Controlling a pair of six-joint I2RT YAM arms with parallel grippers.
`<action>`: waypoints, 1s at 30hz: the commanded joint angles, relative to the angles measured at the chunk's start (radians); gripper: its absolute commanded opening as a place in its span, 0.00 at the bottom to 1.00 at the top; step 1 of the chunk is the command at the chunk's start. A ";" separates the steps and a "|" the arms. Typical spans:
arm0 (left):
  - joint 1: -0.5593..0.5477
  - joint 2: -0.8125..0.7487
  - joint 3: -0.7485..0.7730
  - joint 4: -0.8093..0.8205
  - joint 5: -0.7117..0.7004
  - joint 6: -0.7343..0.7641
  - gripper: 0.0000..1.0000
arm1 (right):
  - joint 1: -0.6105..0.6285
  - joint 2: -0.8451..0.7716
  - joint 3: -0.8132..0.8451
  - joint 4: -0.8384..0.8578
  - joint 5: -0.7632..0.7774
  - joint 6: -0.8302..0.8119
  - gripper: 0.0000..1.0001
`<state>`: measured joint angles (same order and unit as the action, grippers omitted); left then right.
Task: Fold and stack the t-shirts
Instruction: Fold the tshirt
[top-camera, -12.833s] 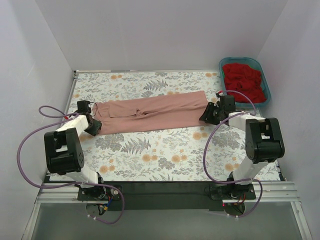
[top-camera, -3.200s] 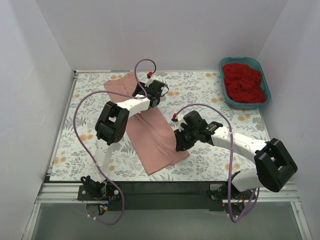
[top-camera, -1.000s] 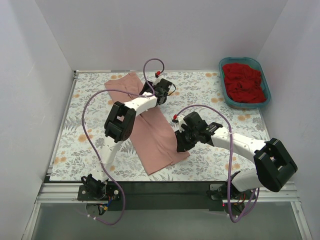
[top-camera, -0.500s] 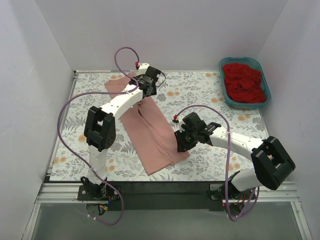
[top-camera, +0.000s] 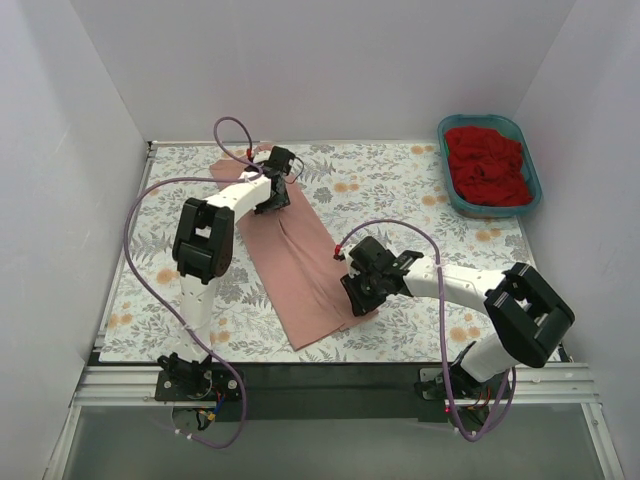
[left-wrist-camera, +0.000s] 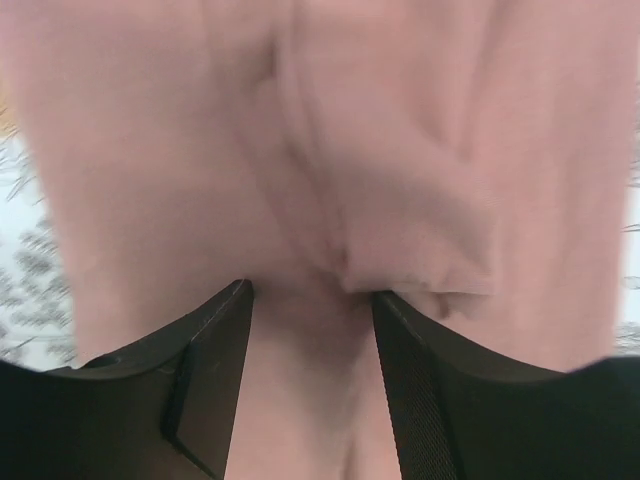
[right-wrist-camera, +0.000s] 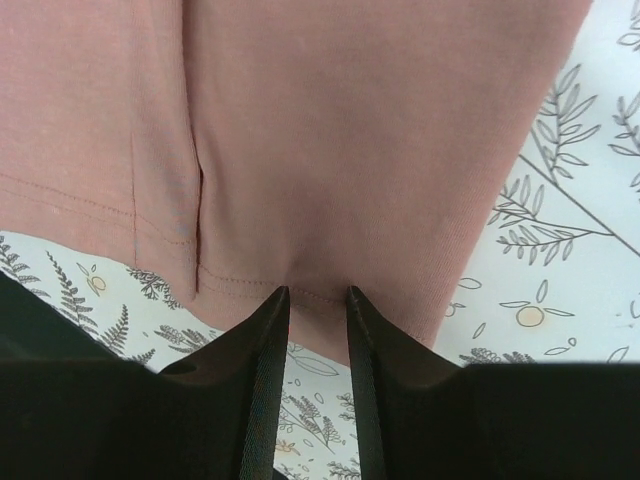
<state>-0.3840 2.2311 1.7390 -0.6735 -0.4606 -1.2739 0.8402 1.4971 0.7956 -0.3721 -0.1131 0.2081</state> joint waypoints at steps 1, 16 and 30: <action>-0.013 0.060 0.083 0.020 0.060 0.048 0.50 | 0.045 0.029 0.039 -0.077 -0.002 0.027 0.36; -0.029 0.107 0.229 0.051 0.183 0.054 0.79 | 0.092 0.023 0.177 -0.181 -0.016 0.046 0.45; -0.140 -0.672 -0.484 -0.144 0.112 -0.247 0.83 | -0.041 -0.087 0.102 -0.197 0.035 0.137 0.57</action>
<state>-0.4610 1.6787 1.4109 -0.7174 -0.3714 -1.3979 0.8112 1.4132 0.9195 -0.5758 -0.0505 0.3206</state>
